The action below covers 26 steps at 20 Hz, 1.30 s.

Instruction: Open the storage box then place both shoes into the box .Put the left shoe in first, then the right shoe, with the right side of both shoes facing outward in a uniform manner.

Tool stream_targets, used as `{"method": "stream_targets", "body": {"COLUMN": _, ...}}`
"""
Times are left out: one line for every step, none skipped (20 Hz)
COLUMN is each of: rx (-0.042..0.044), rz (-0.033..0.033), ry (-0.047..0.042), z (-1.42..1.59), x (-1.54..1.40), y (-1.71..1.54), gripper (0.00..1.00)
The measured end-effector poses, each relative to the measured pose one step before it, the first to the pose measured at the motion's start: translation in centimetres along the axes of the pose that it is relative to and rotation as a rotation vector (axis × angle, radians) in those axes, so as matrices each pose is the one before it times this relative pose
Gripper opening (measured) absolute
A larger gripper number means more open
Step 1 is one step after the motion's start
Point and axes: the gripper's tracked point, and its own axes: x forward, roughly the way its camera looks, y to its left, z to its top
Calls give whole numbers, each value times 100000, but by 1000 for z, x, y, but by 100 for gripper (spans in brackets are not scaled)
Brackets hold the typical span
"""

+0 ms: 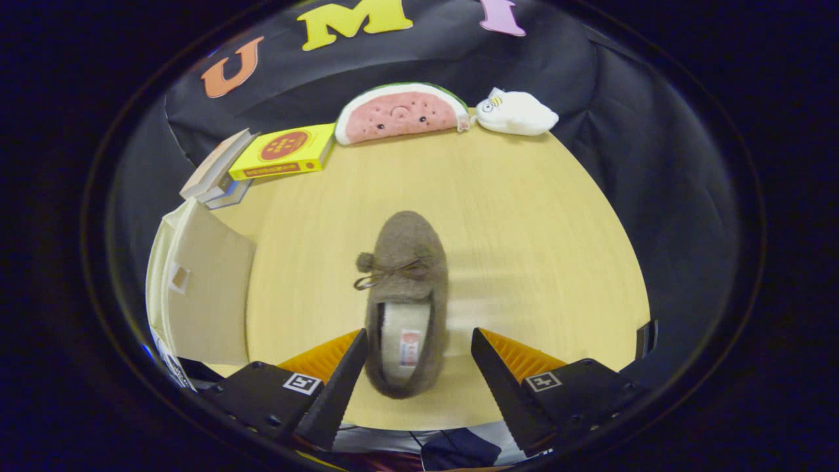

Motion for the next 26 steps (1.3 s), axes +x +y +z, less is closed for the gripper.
{"method": "stream_targets", "body": {"rx": 164, "rz": -675, "ry": 1330, "z": -69, "x": 798, "y": -792, "gripper": 97}}
{"method": "stream_targets", "body": {"rx": -290, "rz": 41, "ry": 1717, "z": -153, "x": 757, "y": -410, "gripper": 95}}
{"method": "stream_targets", "body": {"rx": -674, "rz": -449, "ry": 1999, "z": -126, "x": 787, "y": -457, "gripper": 91}}
{"method": "stream_targets", "body": {"rx": -1199, "rz": -822, "ry": 2396, "z": -238, "x": 840, "y": -305, "gripper": 83}}
{"method": "stream_targets", "body": {"rx": -874, "rz": 201, "ry": 2712, "z": -189, "x": 730, "y": -129, "gripper": 80}}
{"method": "stream_targets", "body": {"rx": -946, "rz": 173, "ry": 1463, "z": 44, "x": 543, "y": -53, "gripper": 77}}
{"method": "stream_targets", "body": {"rx": -996, "rz": 1479, "ry": 167, "z": 80, "x": 378, "y": 157, "gripper": 73}}
{"method": "stream_targets", "body": {"rx": -799, "rz": 2607, "ry": 807, "z": 18, "x": 170, "y": 684, "gripper": 70}}
{"method": "stream_targets", "body": {"rx": -1015, "rz": 1581, "ry": 207, "z": 6, "x": 147, "y": 429, "gripper": 54}}
{"method": "stream_targets", "body": {"rx": -1228, "rz": 1064, "ry": 1024, "z": 51, "x": -27, "y": 252, "gripper": 39}}
{"method": "stream_targets", "body": {"rx": -1093, "rz": -183, "ry": 919, "z": -30, "x": 246, "y": 87, "gripper": 33}}
{"method": "stream_targets", "body": {"rx": 166, "rz": -1226, "ry": 271, "z": 66, "x": -125, "y": -178, "gripper": 14}}
{"method": "stream_targets", "body": {"rx": 622, "rz": -612, "ry": 716, "z": 27, "x": 35, "y": 35, "gripper": 5}}
{"method": "stream_targets", "body": {"rx": 1036, "rz": -406, "ry": -60, "z": -63, "x": 5, "y": -26, "gripper": 0}}
{"method": "stream_targets", "body": {"rx": 1803, "rz": -101, "ry": 368, "z": -29, "x": -193, "y": -110, "gripper": 0}}
{"method": "stream_targets", "body": {"rx": 1419, "rz": -113, "ry": -136, "z": -6, "x": -204, "y": -57, "gripper": 0}}
{"method": "stream_targets", "body": {"rx": 1027, "rz": 660, "ry": -849, "z": -44, "x": -442, "y": 49, "gripper": 0}}
{"method": "stream_targets", "body": {"rx": 131, "rz": 634, "ry": -1047, "z": -85, "x": -692, "y": 84, "gripper": 0}}
{"method": "stream_targets", "body": {"rx": 938, "rz": 731, "ry": -1103, "z": -15, "x": -788, "y": 149, "gripper": 0}}
{"method": "stream_targets", "body": {"rx": 410, "rz": 374, "ry": -1199, "z": -100, "x": -879, "y": 109, "gripper": 0}}
{"method": "stream_targets", "body": {"rx": 521, "rz": 160, "ry": -1449, "z": 30, "x": -977, "y": 91, "gripper": 0}}
{"method": "stream_targets", "body": {"rx": 663, "rz": -61, "ry": -1687, "z": 25, "x": -1040, "y": 107, "gripper": 0}}
{"method": "stream_targets", "body": {"rx": 462, "rz": -168, "ry": -1903, "z": 111, "x": -1145, "y": 184, "gripper": 0}}
{"method": "stream_targets", "body": {"rx": 439, "rz": 202, "ry": -1810, "z": 82, "x": -1079, "y": 390, "gripper": 0}}
{"method": "stream_targets", "body": {"rx": 156, "rz": 322, "ry": -1612, "z": 94, "x": -1108, "y": 513, "gripper": 0}}
{"method": "stream_targets", "body": {"rx": 148, "rz": 357, "ry": -1414, "z": 27, "x": -1011, "y": 577, "gripper": 0}}
